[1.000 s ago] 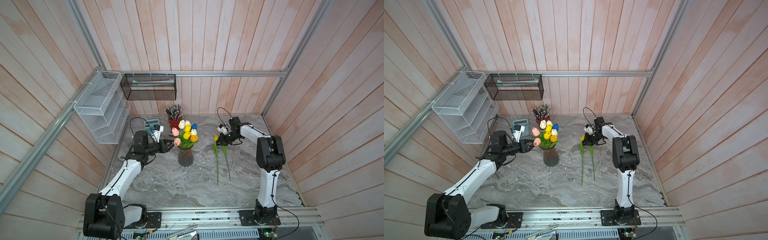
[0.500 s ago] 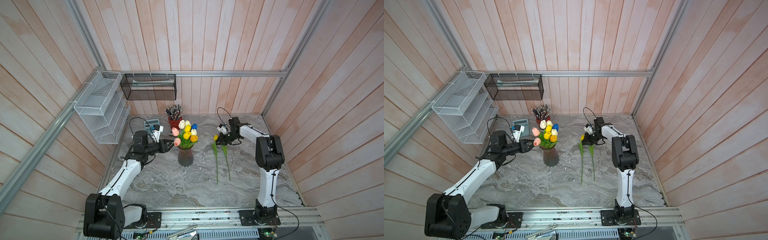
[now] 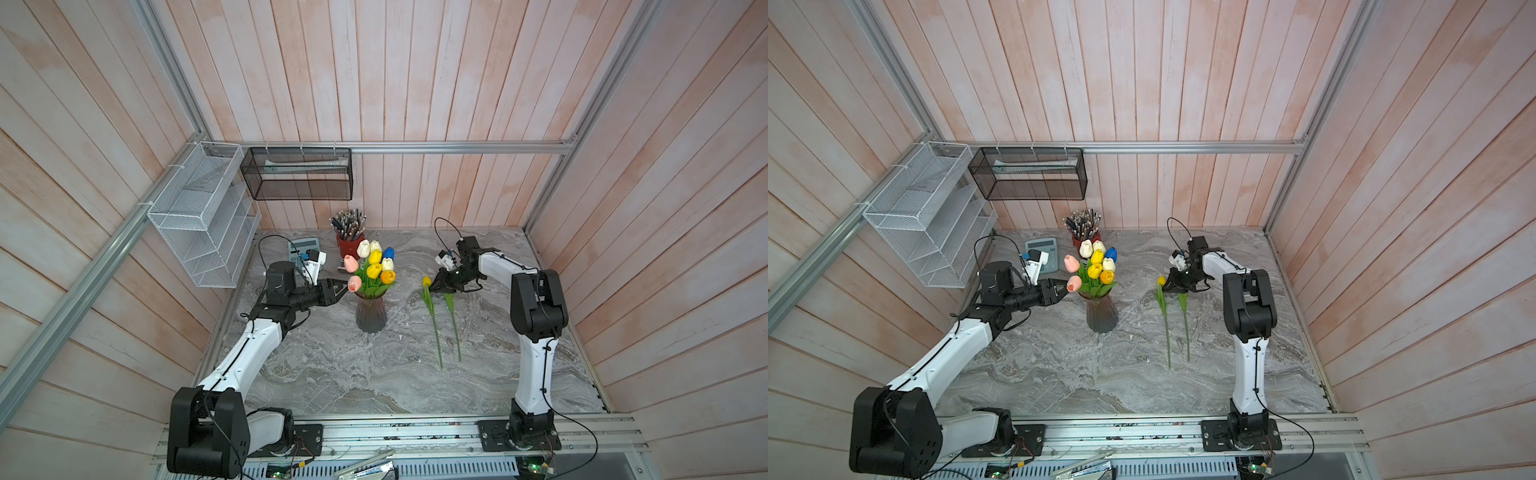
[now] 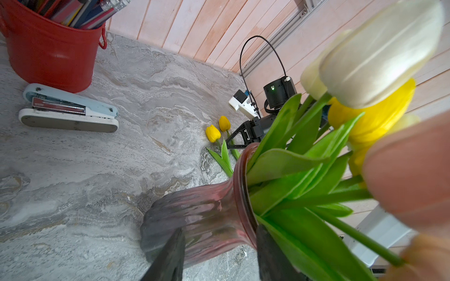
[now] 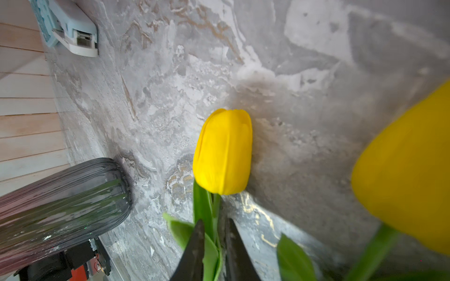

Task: Pick out yellow flowers from the vase
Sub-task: Place the flower at the center of the board, then pick up the flower from the vase.

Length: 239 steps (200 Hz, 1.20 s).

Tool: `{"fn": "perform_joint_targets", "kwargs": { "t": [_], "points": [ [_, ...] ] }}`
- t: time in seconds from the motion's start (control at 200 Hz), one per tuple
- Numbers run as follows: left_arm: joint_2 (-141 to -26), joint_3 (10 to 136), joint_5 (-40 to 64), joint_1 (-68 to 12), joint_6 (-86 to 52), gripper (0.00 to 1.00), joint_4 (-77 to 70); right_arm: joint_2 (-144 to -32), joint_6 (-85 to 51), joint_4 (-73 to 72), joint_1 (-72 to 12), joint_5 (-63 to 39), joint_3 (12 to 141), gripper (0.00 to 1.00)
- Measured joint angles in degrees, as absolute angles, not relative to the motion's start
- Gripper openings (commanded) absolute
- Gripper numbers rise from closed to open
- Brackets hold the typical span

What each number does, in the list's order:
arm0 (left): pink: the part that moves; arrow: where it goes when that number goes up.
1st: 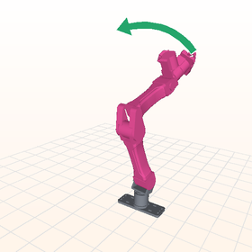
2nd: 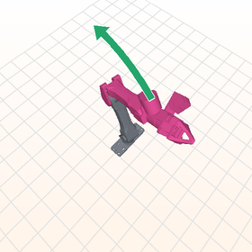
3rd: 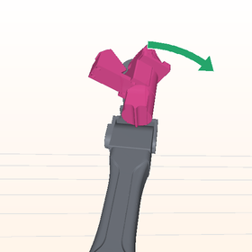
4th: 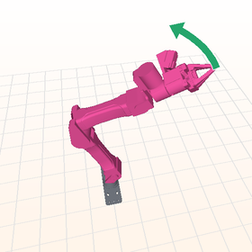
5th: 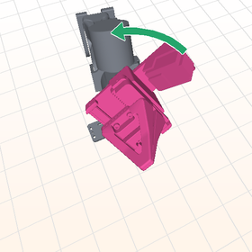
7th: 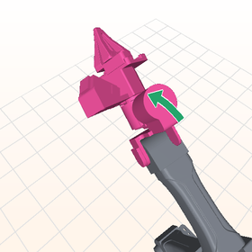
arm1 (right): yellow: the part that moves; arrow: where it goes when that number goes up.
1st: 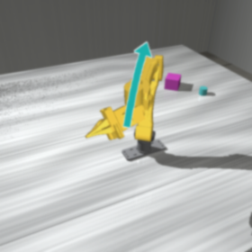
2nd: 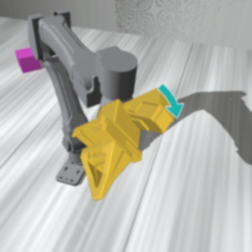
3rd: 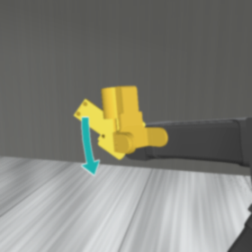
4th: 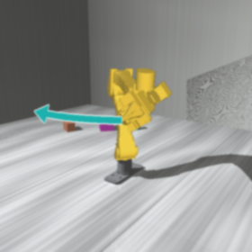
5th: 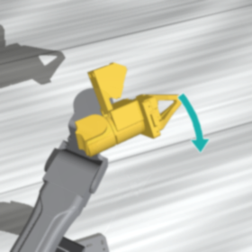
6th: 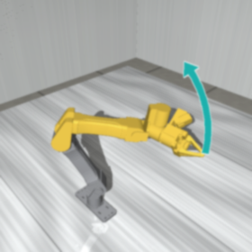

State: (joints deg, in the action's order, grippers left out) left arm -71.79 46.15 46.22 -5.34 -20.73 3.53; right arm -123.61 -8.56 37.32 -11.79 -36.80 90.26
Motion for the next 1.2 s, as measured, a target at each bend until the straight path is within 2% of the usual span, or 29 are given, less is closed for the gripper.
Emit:
{"fn": "perform_joint_targets", "kwargs": {
  "t": [0.18, 0.39, 0.66, 0.885, 1.01, 1.195],
  "points": [
    [-71.8, 46.2, 46.2, -5.3, -20.7, 0.48, 3.7, -119.7, -7.9, 38.0, -12.0, -33.4, 88.1, 0.19],
    [-71.8, 46.2, 46.2, -5.0, -20.8, 0.48, 3.6, -106.0, -5.4, 35.8, -15.0, -27.5, 85.1, 0.19],
    [-71.8, 46.2, 46.5, -4.5, -20.8, 0.48, 3.7, -81.8, -2.6, 19.8, -23.2, -23.2, 68.7, 0.23],
    [-71.8, 46.2, 47.1, -4.1, -20.8, 0.48, 4.1, -69.2, -5.0, 8.4, -24.6, -23.8, 56.3, 0.22],
    [-71.8, 46.2, 47.7, -4.1, -20.8, 0.48, 4.3, -64.8, -5.7, 4.0, -31.2, -23.4, 52.6, 0.19],
    [-71.7, 46.2, 47.7, -4.1, -20.7, 0.48, 5.0, -64.1, -6.6, -1.5, -39.9, -22.3, 52.2, 0.15]
  ]
}}
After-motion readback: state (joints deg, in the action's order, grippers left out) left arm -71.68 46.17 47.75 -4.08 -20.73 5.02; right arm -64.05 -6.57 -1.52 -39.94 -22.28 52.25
